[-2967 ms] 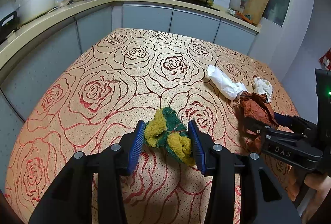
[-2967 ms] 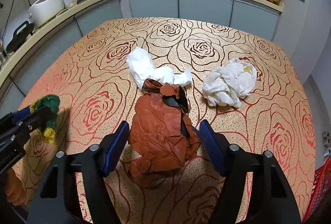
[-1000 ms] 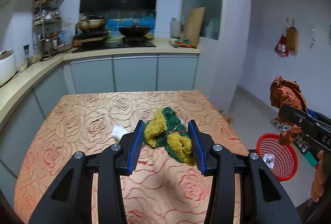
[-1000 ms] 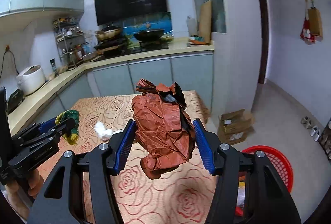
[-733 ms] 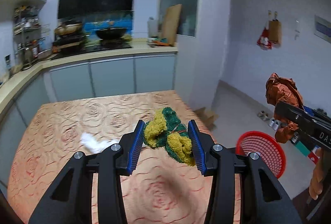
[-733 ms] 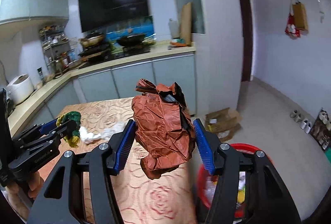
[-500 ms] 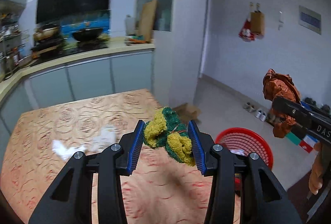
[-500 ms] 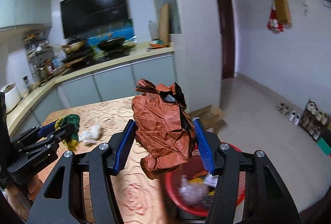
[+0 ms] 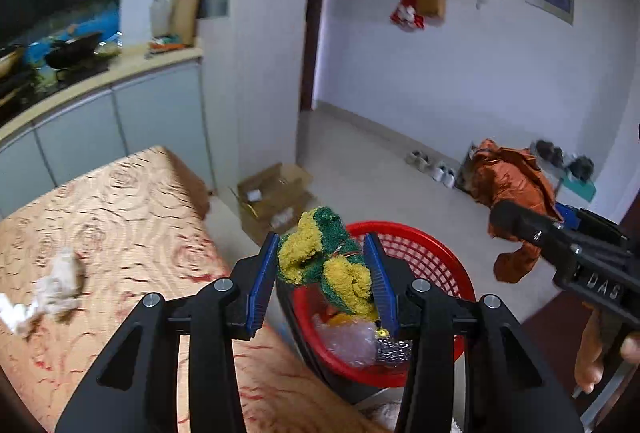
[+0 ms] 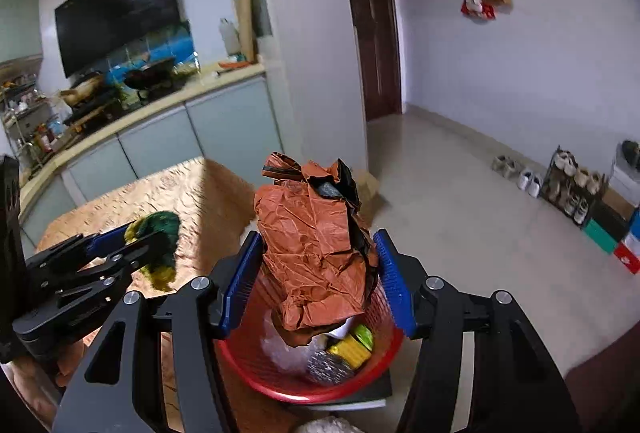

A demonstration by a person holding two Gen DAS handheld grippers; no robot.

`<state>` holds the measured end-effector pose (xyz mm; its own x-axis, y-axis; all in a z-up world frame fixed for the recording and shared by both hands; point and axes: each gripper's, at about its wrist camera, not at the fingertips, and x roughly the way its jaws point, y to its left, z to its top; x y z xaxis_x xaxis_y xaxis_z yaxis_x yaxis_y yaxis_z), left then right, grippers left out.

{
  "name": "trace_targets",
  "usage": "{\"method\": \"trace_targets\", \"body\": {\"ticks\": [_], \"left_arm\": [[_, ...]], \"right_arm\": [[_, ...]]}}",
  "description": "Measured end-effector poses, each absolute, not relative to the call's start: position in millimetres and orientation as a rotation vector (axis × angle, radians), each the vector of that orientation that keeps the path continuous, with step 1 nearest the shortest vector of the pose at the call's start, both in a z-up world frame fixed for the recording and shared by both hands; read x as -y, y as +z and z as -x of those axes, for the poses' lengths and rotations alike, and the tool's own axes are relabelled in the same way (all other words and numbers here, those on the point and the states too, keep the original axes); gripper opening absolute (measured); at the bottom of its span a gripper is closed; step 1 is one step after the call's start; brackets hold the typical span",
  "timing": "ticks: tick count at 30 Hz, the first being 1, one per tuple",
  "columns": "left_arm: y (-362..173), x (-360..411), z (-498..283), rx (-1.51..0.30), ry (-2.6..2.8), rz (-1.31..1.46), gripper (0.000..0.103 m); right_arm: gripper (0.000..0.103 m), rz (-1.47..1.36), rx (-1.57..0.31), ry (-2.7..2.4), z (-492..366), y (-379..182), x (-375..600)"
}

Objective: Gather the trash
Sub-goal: 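Carry the foam net and brown paper in both tools over the red basket, then open both tools to drop the foam net and brown paper into the basket, then move both open tools back over the white tissues on the table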

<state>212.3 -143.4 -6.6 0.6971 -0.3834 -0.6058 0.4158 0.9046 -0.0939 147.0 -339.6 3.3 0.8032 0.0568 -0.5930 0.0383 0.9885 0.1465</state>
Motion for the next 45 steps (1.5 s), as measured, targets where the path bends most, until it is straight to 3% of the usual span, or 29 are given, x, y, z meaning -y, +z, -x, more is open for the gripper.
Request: {"method": "trace_targets", "body": {"ticks": [11,19,21,23,26,36,45], "left_arm": [[-55,165,-250,-0.797,-0.491,-0.060,0.042],[-70,166,-262,-0.859,-0.560,-0.033,0.049],[-72,168,-259,-0.863,-0.575,-0.037,0.053],[-71,168,-257,-0.859,-0.587,-0.032,0.064],[-66,167,-254,-0.845,-0.597,-0.027,0.069],[-32,128,-232,-0.742,-0.476,-0.025,0.072],[1,32,-196,-0.652,-0.247,0.055,0.074]], "right_arm": [[0.058,-0.177,-0.808,0.031,-177,-49,352],[0.066,-0.300,-0.911,0.097,-192,-78,360],[0.066,-0.314,-0.908,0.096,-190,-77,363],[0.066,-0.328,-0.900,0.092,-187,-75,367],[0.066,-0.341,-0.882,0.070,-183,-69,374],[0.066,-0.290,-0.786,0.037,-160,-35,366],[0.067,-0.206,-0.715,0.134,-156,-3,303]]}}
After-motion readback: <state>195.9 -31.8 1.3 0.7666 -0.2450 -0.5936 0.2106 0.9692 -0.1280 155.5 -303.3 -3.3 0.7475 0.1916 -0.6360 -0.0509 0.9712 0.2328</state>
